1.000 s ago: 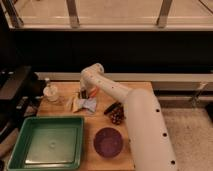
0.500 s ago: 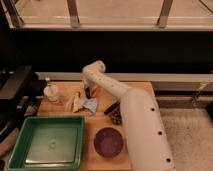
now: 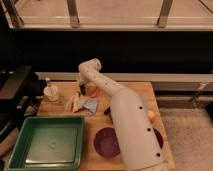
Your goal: Wipe table surface with eraser
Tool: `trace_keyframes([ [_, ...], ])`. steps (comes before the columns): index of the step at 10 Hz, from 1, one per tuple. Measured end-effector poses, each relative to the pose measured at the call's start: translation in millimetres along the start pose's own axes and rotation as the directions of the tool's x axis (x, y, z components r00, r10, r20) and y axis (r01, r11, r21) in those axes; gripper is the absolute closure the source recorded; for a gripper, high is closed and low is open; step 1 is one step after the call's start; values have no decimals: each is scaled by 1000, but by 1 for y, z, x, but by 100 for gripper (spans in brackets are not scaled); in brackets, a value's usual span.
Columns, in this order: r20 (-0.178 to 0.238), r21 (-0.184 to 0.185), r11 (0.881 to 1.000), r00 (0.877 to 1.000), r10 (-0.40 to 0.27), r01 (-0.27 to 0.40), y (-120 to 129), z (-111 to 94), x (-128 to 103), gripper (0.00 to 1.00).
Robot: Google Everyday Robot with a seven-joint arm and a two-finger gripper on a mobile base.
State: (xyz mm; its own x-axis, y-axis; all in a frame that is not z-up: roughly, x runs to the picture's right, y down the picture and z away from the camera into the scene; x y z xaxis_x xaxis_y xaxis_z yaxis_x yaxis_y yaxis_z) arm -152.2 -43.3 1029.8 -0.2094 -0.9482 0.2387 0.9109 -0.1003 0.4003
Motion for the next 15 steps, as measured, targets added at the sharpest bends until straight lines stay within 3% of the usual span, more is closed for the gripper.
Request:
trace_keyframes([
  [2,9,32,999,1000,2,-3,-7,-8,-15,100],
  [4,31,33,999,999,13,-14,-12,-22,-36,100],
  [5,40,24,999,999,21,-22,-9,-27,-42,100],
  [7,50,-40,998,997,53,-51,14,-33,-48,100],
  [10,37,-114,992,998,58,-53,42,-26,-27,100],
  [11,32,-120,992,998,48,-44,43,-23,-20,100],
  [12,17,-119,992,999,32,-30,39,-21,-8,100],
  [15,-9,-58,998,1000,-5,5,7,-13,4,100],
])
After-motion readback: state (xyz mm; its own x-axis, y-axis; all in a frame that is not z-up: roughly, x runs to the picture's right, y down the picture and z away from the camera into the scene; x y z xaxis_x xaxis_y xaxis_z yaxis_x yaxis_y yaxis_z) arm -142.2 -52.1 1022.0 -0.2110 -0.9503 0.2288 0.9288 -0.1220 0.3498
